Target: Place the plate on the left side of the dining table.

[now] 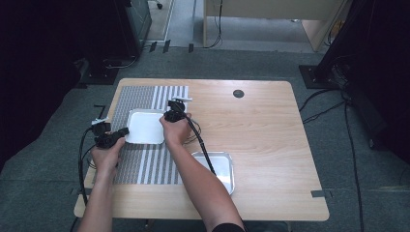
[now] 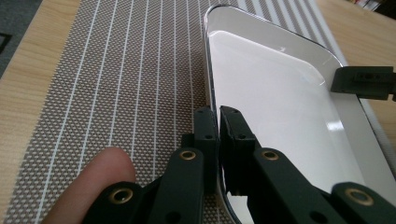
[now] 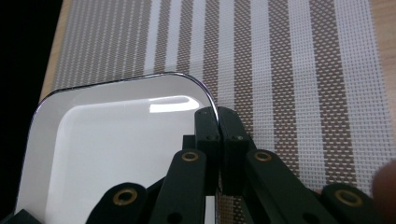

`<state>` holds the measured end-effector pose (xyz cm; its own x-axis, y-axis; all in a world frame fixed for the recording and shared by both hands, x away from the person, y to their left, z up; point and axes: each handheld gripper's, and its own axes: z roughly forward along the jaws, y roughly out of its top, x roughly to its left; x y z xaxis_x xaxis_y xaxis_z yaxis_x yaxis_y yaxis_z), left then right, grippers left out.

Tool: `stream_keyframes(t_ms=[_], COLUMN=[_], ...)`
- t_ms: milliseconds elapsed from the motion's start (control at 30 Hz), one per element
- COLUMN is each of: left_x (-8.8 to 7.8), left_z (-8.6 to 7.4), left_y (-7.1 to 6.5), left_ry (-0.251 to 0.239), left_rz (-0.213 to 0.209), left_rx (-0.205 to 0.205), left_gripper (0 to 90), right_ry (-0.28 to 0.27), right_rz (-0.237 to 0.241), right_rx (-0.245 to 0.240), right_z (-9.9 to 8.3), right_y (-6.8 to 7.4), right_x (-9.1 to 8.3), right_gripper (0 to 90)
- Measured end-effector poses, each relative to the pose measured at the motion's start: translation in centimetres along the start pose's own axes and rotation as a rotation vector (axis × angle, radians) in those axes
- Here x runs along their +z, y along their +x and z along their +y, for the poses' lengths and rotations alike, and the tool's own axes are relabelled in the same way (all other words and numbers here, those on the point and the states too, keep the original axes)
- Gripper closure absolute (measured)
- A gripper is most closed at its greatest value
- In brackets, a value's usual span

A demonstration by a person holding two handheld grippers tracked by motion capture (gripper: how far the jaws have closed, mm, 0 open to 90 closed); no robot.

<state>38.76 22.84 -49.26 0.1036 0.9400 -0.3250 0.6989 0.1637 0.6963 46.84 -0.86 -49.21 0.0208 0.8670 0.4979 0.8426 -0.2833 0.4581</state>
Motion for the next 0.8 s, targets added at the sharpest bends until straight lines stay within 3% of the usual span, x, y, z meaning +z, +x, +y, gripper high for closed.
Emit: stream_keyframes(t_ms=[100, 200, 400, 800], left_x=[0.6, 1.0, 1.8, 2.6], left_z=[0.1, 0.2, 0.2, 0.3], left_y=[0.1, 0.2, 0.3, 0.4], left_ry=[0.005, 0.008, 0.017, 0.001], left_rz=[0.029, 0.057, 0.060, 0.072], left_rx=[-0.004, -0.006, -0.006, -0.015], left_gripper=[85.1, 84.1, 87.4, 87.8], right_ry=[0.001, -0.006, -0.028, -0.061], right_rz=[-0.016, -0.020, -0.054, -0.048], right_rx=[0.031, 0.023, 0.006, -0.006], right_z=[-0.1, -0.2, -0.1, 0.1], right_y=[-0.1, 0.2, 0.3, 0.3], right_x=[0.6, 0.9, 1.3, 1.6], right_gripper=[89.3, 89.4, 89.4, 88.9])
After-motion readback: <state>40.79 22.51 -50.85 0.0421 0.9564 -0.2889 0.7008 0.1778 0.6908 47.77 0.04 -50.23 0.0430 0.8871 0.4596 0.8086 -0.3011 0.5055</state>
